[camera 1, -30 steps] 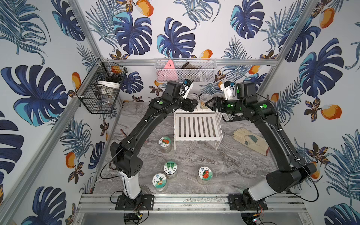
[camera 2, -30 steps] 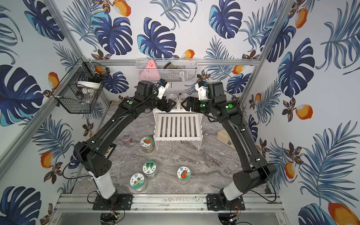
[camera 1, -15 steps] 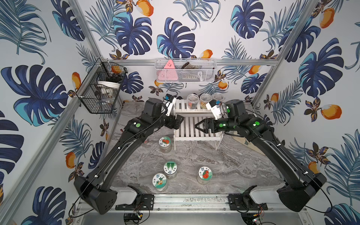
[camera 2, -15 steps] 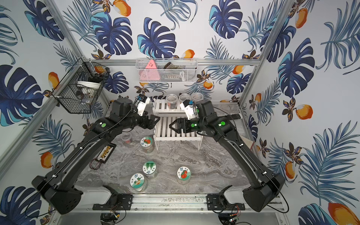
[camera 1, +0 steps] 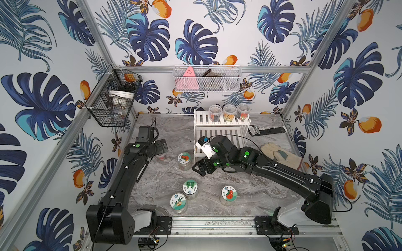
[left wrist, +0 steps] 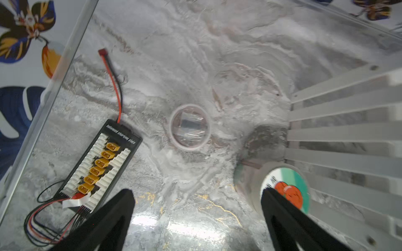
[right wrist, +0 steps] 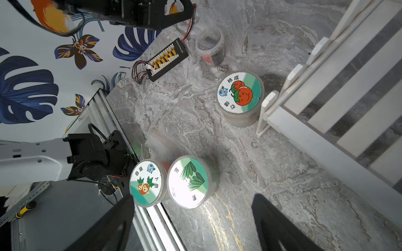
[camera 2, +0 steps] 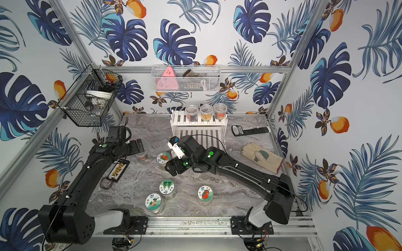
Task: Place the seed container on the shelf
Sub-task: Adjust the seed jar on the shelf, then pick up the seed jar at the center of the board.
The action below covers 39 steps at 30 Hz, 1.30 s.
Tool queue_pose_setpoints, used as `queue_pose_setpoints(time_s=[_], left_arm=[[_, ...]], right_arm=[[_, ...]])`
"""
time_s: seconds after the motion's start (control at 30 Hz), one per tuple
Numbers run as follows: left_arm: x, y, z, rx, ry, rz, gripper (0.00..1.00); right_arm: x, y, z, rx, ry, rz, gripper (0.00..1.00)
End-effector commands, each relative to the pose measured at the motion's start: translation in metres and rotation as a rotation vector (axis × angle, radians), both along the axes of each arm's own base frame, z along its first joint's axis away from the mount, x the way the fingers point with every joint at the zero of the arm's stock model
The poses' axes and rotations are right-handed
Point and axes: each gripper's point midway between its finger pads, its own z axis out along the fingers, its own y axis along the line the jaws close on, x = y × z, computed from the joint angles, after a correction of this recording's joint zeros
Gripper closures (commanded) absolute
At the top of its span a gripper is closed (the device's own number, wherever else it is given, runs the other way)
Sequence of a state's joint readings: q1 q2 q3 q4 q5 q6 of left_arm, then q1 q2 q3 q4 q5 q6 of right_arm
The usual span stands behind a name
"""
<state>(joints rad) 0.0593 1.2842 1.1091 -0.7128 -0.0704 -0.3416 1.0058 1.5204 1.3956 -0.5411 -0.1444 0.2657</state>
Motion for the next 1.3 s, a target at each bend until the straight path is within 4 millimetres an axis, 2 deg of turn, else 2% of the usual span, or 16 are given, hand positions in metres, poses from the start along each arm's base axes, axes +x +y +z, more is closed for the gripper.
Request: queue_pose_setpoints(time_s=[0.0, 0.13, 0.23, 0.33, 0.47, 0.63, 0.73, 1.07, 1.27], left_arm=[[0.013, 0.006, -0.01, -0.001, 0.023, 0.003, 0.01], [0.032, 0.009, -0.022, 0.029, 0.051, -0.03, 0.01], [0.044, 0.002, -0.034, -0.005, 0.059, -0.06, 0.01], [0.05, 0.001, -0.044, -0.025, 0.052, -0.05, 0.01], [0.052, 0.001, -0.06, -0.037, 0.073, -0.031, 0.01], [0.053, -0.001, -0.082, -0.062, 0.111, -0.026, 0.01], [0.055, -0.003, -0.09, -0.073, 0.119, -0.033, 0.01], [0.061, 0.007, -0.103, -0.004, 0.158, -0.046, 0.02], [0.061, 0.008, -0.109, 0.004, 0.173, -0.048, 0.06]], right_arm=[[0.006, 0.01, 0.004, 0.038, -0.019, -0.017, 0.11], [0.006, 0.013, -0.004, 0.028, 0.007, -0.018, 0.1], [0.005, 0.017, -0.007, 0.035, 0.021, -0.008, 0.1], [0.007, 0.019, -0.011, 0.041, 0.026, -0.017, 0.1], [0.019, 0.023, -0.021, 0.058, -0.013, -0.081, 0.09], [0.03, 0.041, -0.041, 0.009, -0.161, -0.141, 0.09], [0.032, 0.049, -0.053, -0.023, -0.186, -0.15, 0.07], [0.029, 0.056, -0.07, -0.059, -0.127, -0.142, 0.06], [0.028, 0.056, -0.073, -0.074, -0.109, -0.147, 0.05]])
